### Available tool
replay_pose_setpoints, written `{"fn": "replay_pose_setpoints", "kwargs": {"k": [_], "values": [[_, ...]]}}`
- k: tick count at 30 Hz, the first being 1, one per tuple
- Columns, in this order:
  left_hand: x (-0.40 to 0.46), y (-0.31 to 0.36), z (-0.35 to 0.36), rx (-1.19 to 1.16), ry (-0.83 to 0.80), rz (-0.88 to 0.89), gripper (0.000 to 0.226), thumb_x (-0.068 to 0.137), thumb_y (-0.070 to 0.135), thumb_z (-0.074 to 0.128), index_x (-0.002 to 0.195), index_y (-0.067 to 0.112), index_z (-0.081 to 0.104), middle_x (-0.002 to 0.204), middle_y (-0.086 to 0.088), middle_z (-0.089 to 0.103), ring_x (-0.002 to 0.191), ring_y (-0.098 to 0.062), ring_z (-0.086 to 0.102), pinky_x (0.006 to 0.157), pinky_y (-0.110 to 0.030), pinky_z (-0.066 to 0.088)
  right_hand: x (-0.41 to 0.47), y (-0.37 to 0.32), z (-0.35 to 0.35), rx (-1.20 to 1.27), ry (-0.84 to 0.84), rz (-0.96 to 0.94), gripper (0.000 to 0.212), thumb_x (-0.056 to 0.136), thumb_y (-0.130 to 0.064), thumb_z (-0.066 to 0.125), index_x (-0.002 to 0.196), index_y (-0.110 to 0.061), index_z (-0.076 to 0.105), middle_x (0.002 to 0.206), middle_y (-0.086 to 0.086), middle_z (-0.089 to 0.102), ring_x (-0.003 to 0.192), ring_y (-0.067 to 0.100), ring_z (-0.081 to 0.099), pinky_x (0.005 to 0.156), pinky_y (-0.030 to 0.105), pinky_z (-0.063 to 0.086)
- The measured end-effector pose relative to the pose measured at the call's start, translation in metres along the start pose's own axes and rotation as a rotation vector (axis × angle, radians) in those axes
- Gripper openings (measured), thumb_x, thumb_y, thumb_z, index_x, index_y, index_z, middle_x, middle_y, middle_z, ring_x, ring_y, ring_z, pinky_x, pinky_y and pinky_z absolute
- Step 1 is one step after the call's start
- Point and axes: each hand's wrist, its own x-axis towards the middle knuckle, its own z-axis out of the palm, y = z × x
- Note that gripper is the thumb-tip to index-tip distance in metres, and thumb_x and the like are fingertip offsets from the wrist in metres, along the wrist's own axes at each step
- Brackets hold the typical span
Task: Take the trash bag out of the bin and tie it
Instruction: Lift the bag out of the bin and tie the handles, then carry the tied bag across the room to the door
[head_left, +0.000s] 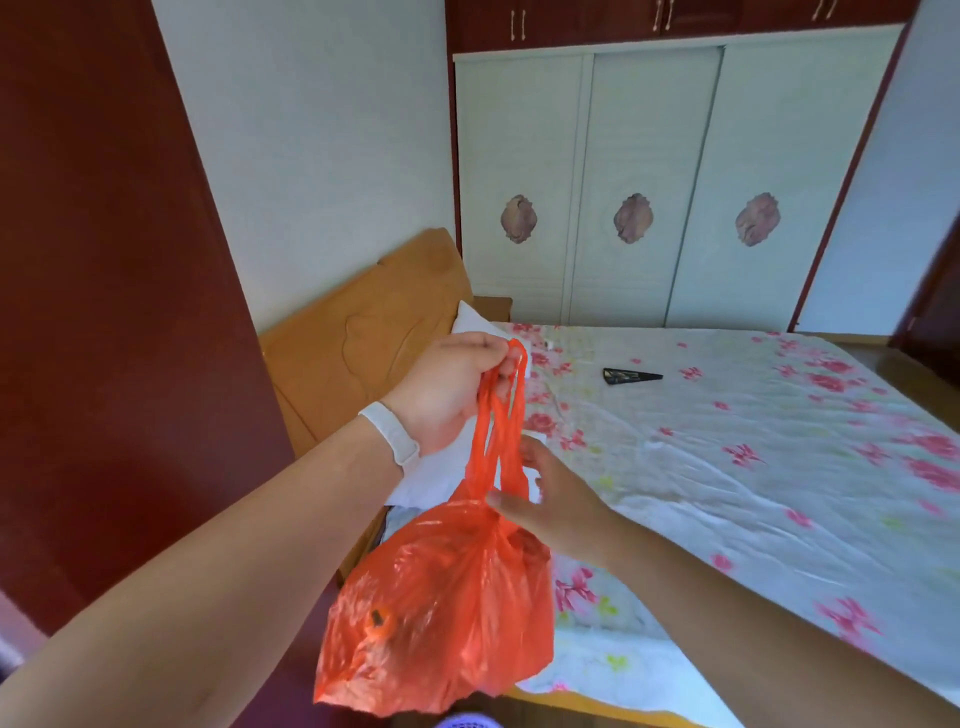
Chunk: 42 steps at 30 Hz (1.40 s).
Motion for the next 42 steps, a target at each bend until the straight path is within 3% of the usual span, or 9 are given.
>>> {"fn": "replay_pose_setpoints", "kwargs": {"k": [3, 8, 12, 16, 19, 26, 32, 36, 42], "values": [[-0.001, 0.0, 0.017, 0.039, -0.122, -0.005, 0.023, 0.095, 0.007, 0.044, 0.074, 0.005, 0.053, 0.066, -0.007, 0.048, 0.054, -0.021, 0.043, 0.057, -0.034, 0.036, -0.016, 0.007, 0.011, -0.035, -0.02, 0.032, 0.055, 0.071, -0.051, 0.077, 0.119, -0.051, 0.05, 0.117, -0.015, 0.063, 0.107, 0.0, 0.061, 0.092, 0.027, 0.048], [-0.001, 0.002, 0.038, 0.052, -0.271, -0.008, 0.021, 0.095, 0.009, 0.043, 0.075, 0.008, 0.05, 0.064, -0.008, 0.044, 0.054, -0.022, 0.04, 0.061, -0.04, 0.026, -0.042, 0.018, 0.0, -0.156, 0.035, 0.11, 0.057, 0.069, -0.061, 0.073, 0.113, -0.074, 0.039, 0.128, -0.02, 0.056, 0.113, -0.003, 0.056, 0.098, 0.026, 0.044], [-0.003, 0.006, 0.059, -0.05, -0.364, -0.014, 0.022, 0.094, 0.005, 0.04, 0.074, 0.007, 0.049, 0.063, -0.006, 0.043, 0.05, -0.018, 0.041, 0.047, -0.027, 0.037, -0.069, 0.031, -0.017, -0.263, 0.079, 0.135, 0.061, 0.074, -0.058, 0.07, 0.129, -0.052, 0.043, 0.136, -0.016, 0.049, 0.119, 0.005, 0.052, 0.101, 0.03, 0.043], [-0.011, 0.007, 0.099, -0.102, -0.427, -0.008, 0.022, 0.094, 0.004, 0.039, 0.075, 0.006, 0.049, 0.065, -0.007, 0.041, 0.05, -0.017, 0.039, 0.056, -0.033, 0.037, -0.104, 0.049, -0.038, -0.337, 0.151, 0.148, 0.054, 0.077, -0.06, 0.065, 0.127, -0.047, 0.049, 0.135, -0.018, 0.049, 0.121, 0.005, 0.05, 0.1, 0.03, 0.043], [-0.018, 0.008, 0.141, -0.087, -0.464, 0.003, 0.022, 0.093, 0.003, 0.039, 0.074, 0.005, 0.049, 0.065, -0.008, 0.041, 0.052, -0.018, 0.038, 0.052, -0.029, 0.036, -0.134, 0.065, -0.059, -0.467, 0.229, 0.162, 0.047, 0.079, -0.06, 0.058, 0.122, -0.045, 0.055, 0.138, -0.015, 0.048, 0.125, 0.008, 0.046, 0.1, 0.03, 0.043], [-0.015, -0.002, 0.265, -0.117, -0.479, -0.073, 0.034, 0.09, 0.014, 0.051, 0.057, 0.021, 0.046, 0.057, 0.002, 0.028, 0.045, -0.01, 0.025, 0.049, -0.025, 0.026, -0.235, 0.104, -0.142, -0.621, 0.438, 0.26, 0.064, 0.078, -0.062, 0.048, 0.138, -0.041, 0.039, 0.138, -0.017, 0.048, 0.125, 0.012, 0.046, 0.089, 0.036, 0.051], [-0.016, -0.024, 0.404, 0.012, -0.516, -0.006, 0.031, 0.083, 0.014, 0.06, 0.061, 0.022, 0.039, 0.059, 0.0, 0.021, 0.041, -0.009, 0.019, 0.048, -0.029, 0.01, -0.338, 0.145, -0.239, -0.663, 0.48, 0.377, 0.067, 0.083, -0.058, 0.052, 0.145, -0.043, 0.03, 0.154, -0.005, 0.036, 0.137, 0.018, 0.037, 0.103, 0.036, 0.042], [-0.021, -0.03, 0.497, 0.136, -0.568, 0.098, 0.025, 0.078, 0.013, 0.064, 0.061, 0.016, 0.046, 0.055, -0.003, 0.032, 0.035, -0.007, 0.026, 0.037, -0.017, 0.02, -0.404, 0.165, -0.294, -0.708, 0.503, 0.429, 0.064, 0.086, -0.05, 0.054, 0.145, -0.038, 0.034, 0.155, 0.001, 0.034, 0.14, 0.019, 0.033, 0.106, 0.034, 0.04], [-0.031, -0.036, 0.624, 0.258, -0.771, 0.206, 0.026, 0.069, 0.031, 0.07, 0.052, 0.024, 0.052, 0.044, 0.01, 0.037, 0.04, -0.007, 0.033, 0.046, -0.025, 0.023, -0.49, 0.182, -0.361, -0.828, 0.597, 0.551, 0.072, 0.084, -0.052, 0.054, 0.148, -0.028, 0.029, 0.15, 0.007, 0.04, 0.136, 0.027, 0.038, 0.099, 0.041, 0.045]]}}
